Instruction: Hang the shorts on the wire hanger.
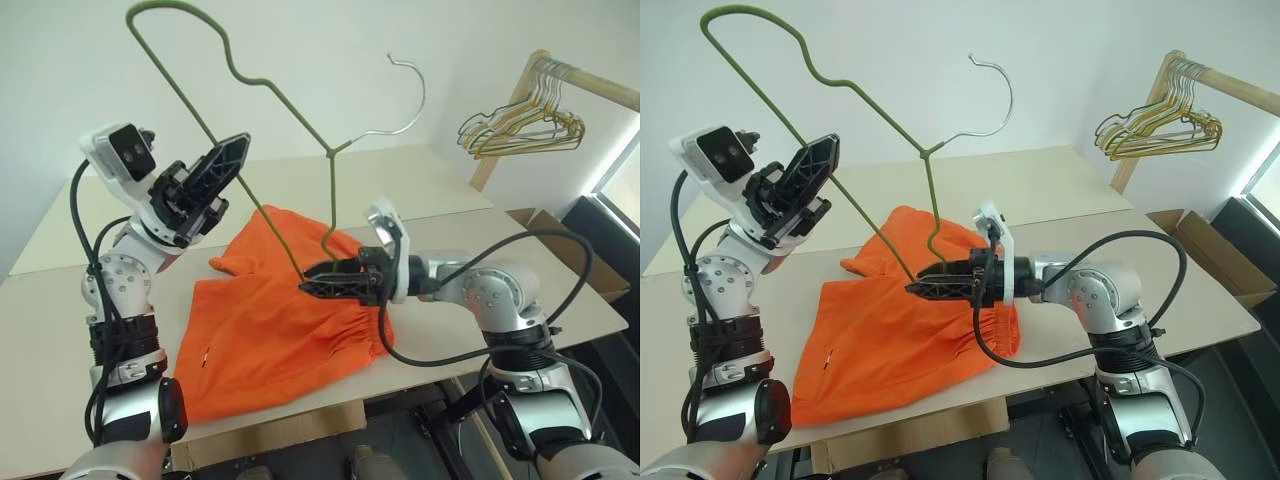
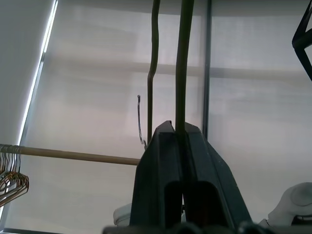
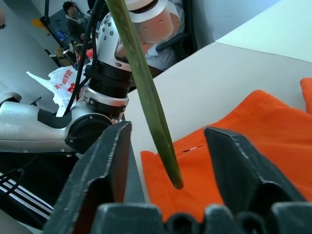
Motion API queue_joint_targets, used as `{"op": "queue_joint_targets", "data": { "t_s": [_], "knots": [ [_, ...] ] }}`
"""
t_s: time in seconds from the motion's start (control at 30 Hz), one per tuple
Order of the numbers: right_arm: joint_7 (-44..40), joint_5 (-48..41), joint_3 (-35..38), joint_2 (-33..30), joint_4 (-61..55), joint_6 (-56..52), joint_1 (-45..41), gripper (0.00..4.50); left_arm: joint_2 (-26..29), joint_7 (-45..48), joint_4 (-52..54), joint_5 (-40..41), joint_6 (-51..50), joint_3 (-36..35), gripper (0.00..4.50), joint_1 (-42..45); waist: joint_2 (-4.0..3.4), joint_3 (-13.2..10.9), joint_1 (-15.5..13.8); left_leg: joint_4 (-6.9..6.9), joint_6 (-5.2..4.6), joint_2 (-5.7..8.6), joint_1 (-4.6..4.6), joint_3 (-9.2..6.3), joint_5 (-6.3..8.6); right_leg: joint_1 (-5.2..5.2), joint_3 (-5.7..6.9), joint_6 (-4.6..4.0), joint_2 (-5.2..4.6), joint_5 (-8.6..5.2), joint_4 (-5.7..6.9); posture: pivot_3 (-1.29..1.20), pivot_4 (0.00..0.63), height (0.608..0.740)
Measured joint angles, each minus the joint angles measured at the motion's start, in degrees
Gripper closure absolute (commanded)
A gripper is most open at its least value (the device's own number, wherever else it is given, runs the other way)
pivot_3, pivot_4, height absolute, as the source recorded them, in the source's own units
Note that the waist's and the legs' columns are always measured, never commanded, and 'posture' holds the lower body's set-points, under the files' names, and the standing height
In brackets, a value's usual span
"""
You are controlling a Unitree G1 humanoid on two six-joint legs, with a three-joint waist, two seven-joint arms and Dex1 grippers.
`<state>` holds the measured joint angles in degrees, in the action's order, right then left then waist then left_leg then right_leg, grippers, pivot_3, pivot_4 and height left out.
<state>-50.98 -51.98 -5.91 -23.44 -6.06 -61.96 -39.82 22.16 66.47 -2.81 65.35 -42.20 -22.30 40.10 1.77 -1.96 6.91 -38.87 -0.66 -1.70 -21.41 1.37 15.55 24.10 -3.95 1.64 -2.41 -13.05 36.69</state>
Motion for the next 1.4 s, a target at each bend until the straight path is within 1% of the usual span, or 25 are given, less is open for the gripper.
{"op": "queue_joint_targets", "data": {
  "t_s": [0.07,0.13,0.2,0.3,0.43,0.6,0.63,0.7,0.77,0.83,0.9,1.0,1.07,1.13,1.2,1.27,1.33,1.4],
  "knots": [
    [0.26,0.01,0.01,0.06,0.36,-0.12,-0.01,3.19,-0.04,-0.07,0.00,0.01,0.02,0.00,4.50,0.00,0.00,0.00,0.02,0.00,0.00,0.00,0.01,0.01,0.00,0.00,0.00,0.00,0.01,0.00,0.02,-0.06,0.000,0.740],
    [0.27,0.02,0.00,0.06,0.40,-0.12,-0.01,3.95,-0.17,-0.09,-0.03,0.01,0.03,0.00,4.50,-0.01,0.00,0.00,0.06,0.00,0.00,0.00,0.01,0.02,0.00,0.00,0.00,0.00,0.01,0.00,0.01,-0.07,0.000,0.740],
    [-0.42,-0.01,-0.26,0.14,-0.18,-0.12,-0.01,4.47,-0.20,-0.70,-0.55,-0.05,0.58,-0.15,4.50,-0.02,0.00,0.00,0.11,0.01,0.00,0.00,0.01,0.01,0.00,0.02,-0.01,0.00,0.01,0.00,0.01,-0.07,0.000,0.740],
    [-0.72,0.14,-0.37,0.40,-0.66,-0.12,-0.02,4.49,-0.55,-1.53,-0.87,-1.23,2.40,0.02,4.50,-0.53,0.00,0.00,0.11,0.00,0.00,0.00,0.00,0.00,0.00,0.01,-0.01,0.00,0.01,0.00,0.00,-0.07,0.000,0.740],
    [-0.19,0.58,-0.42,0.76,-0.57,-0.25,-0.01,4.50,-1.27,-1.44,-0.65,-5.45,7.06,1.72,3.35,-3.02,0.00,0.00,0.07,0.00,0.00,0.01,0.00,0.03,0.00,0.00,-0.02,0.00,0.00,0.00,0.00,-0.07,0.000,0.740],
    [2.13,-0.33,1.73,1.63,-0.64,-0.47,0.18,4.50,-0.34,-1.13,-0.93,-9.72,6.91,6.56,1.62,-4.89,0.00,0.00,0.10,-0.02,0.00,0.02,-0.02,0.03,0.00,0.02,-0.01,0.00,0.00,0.00,0.01,-0.08,0.000,0.740],
    [2.92,-1.07,2.83,1.69,-0.82,-0.73,0.35,4.50,0.42,-1.70,-1.25,-11.35,7.09,7.48,1.29,-4.91,0.00,0.00,0.11,-0.01,0.00,0.01,-0.01,0.03,0.00,0.02,-0.01,0.00,0.00,0.00,0.01,-0.08,0.000,0.740],
    [5.13,-3.04,5.92,1.49,-1.74,-2.20,1.27,4.50,3.02,-2.17,-2.05,-17.07,9.46,10.82,0.66,-5.83,-0.01,0.01,0.10,0.01,0.00,0.02,0.00,0.04,0.00,0.00,-0.01,-0.01,0.01,0.00,0.00,-0.08,0.000,0.740],
    [6.75,-5.48,9.54,-0.87,-3.08,-4.05,4.26,4.50,5.72,-1.90,-3.82,-23.87,12.53,14.47,0.02,-7.87,-0.01,0.01,0.02,0.03,0.00,0.03,-0.02,0.10,0.00,0.00,0.00,-0.01,0.00,-0.01,-0.03,-0.09,0.000,0.740],
    [7.71,-6.97,12.28,-4.31,-3.97,-6.23,7.96,4.50,7.03,-1.44,-5.80,-26.89,14.06,15.47,0.02,-9.47,-0.01,0.01,-0.10,0.02,0.00,0.03,-0.10,0.18,0.00,0.04,0.03,-0.01,-0.02,-0.01,-0.07,-0.10,0.000,0.740],
    [8.16,-8.41,15.55,-9.48,-4.71,-9.41,13.23,4.50,8.36,-0.66,-6.97,-28.05,15.15,15.37,0.02,-10.09,-0.01,0.01,-0.39,-0.02,-0.01,0.02,-0.30,0.25,0.01,0.16,0.10,0.00,-0.05,-0.01,-0.15,-0.11,0.000,0.740],
    [7.45,-9.61,19.10,-17.52,-6.15,-12.52,21.02,4.50,12.03,0.98,-6.05,-32.08,18.58,16.72,0.02,-10.35,-0.02,0.01,-0.51,0.02,-0.10,0.01,-0.31,0.33,0.06,0.13,0.09,0.00,-0.03,-0.02,-0.28,-0.12,0.000,0.740],
    [4.13,-9.89,21.51,-24.46,-7.54,-13.50,28.43,4.50,15.44,4.03,-2.90,-35.40,21.31,19.63,0.02,-11.67,-0.07,0.01,-0.53,0.05,-0.18,0.00,-0.31,0.36,0.11,0.08,0.09,0.01,-0.03,-0.03,-0.42,-0.13,0.000,0.740],
    [0.82,-9.82,23.46,-28.68,-7.71,-13.48,34.07,4.50,17.72,6.52,-0.71,-38.28,23.70,22.08,0.02,-12.59,-0.07,0.01,-0.45,0.02,-0.20,-0.01,-0.29,0.42,0.12,0.04,0.05,0.03,-0.03,-0.03,-0.48,-0.14,0.000,0.740],
    [-2.51,-9.20,24.23,-32.27,-7.87,-13.20,39.25,4.50,19.27,7.71,1.06,-41.81,26.88,24.80,0.02,-13.16,-0.07,0.01,-0.15,0.00,-0.20,-0.01,-0.22,0.48,0.12,-0.08,0.00,0.12,-0.03,-0.07,-0.50,-0.14,0.000,0.740],
    [-6.02,-7.70,24.15,-36.52,-6.44,-13.30,44.12,4.50,21.04,8.39,2.16,-45.69,29.67,27.31,0.02,-13.30,-0.07,0.01,-0.04,-0.01,-0.20,-0.01,-0.10,0.54,0.12,-0.15,-0.04,0.43,-0.03,-0.23,-0.52,-0.15,0.000,0.740],
    [-8.60,-7.35,23.68,-38.75,-3.11,-14.31,45.28,4.50,22.17,9.52,2.30,-47.93,32.20,28.74,0.02,-13.32,-0.06,0.01,0.42,-0.03,-0.20,-0.06,0.05,0.71,0.11,-0.25,-0.21,0.46,0.01,-0.21,-0.51,-0.16,0.000,0.740],
    [-10.95,-6.97,22.14,-40.89,-0.93,-15.29,46.88,4.50,22.63,11.25,3.08,-48.32,33.93,29.51,0.02,-13.32,-0.06,-0.01,0.62,-0.02,-0.20,-0.08,0.25,0.72,0.11,-0.60,-0.21,0.48,0.04,-0.21,-0.52,-0.16,0.000,0.740]
  ]
}}
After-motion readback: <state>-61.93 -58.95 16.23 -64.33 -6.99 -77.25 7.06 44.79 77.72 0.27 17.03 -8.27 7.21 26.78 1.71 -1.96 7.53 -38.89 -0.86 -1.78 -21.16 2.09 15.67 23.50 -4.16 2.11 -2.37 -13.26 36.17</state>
